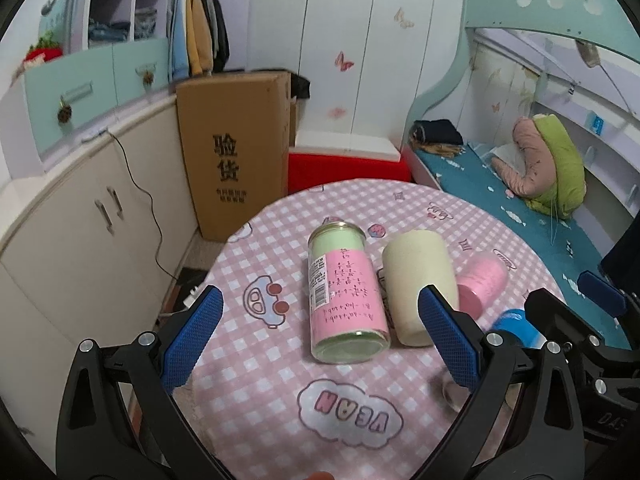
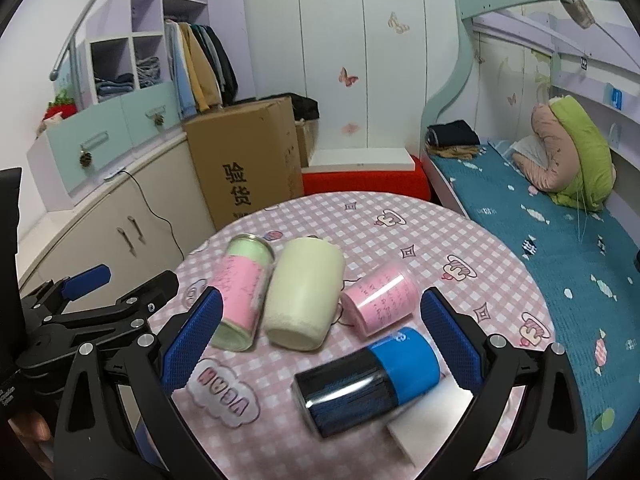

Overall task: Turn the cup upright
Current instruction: 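Move the left tool to the pink-labelled jar lying sideways and grasp it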

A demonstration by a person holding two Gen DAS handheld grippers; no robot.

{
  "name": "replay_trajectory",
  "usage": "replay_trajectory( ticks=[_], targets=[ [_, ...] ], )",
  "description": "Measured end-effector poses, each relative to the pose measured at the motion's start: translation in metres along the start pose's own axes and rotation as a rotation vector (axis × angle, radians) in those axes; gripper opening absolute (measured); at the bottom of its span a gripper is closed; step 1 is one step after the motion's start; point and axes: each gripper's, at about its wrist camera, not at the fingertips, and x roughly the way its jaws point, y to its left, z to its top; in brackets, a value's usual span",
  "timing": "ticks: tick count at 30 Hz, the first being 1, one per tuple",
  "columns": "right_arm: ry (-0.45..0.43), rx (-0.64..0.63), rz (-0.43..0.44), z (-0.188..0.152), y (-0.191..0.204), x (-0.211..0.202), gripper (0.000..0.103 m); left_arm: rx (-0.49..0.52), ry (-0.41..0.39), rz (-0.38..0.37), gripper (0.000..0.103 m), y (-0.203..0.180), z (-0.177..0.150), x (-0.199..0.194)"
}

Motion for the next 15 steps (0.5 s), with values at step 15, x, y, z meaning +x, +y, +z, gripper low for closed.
replay_trajectory(
  ticks=[15],
  targets=[
    [0.085,0.026,0.0,0.003,-0.014,0.059,0.096,-0.027,0.191,-0.01,0.098,0.002,-0.008,0.091]
  ],
)
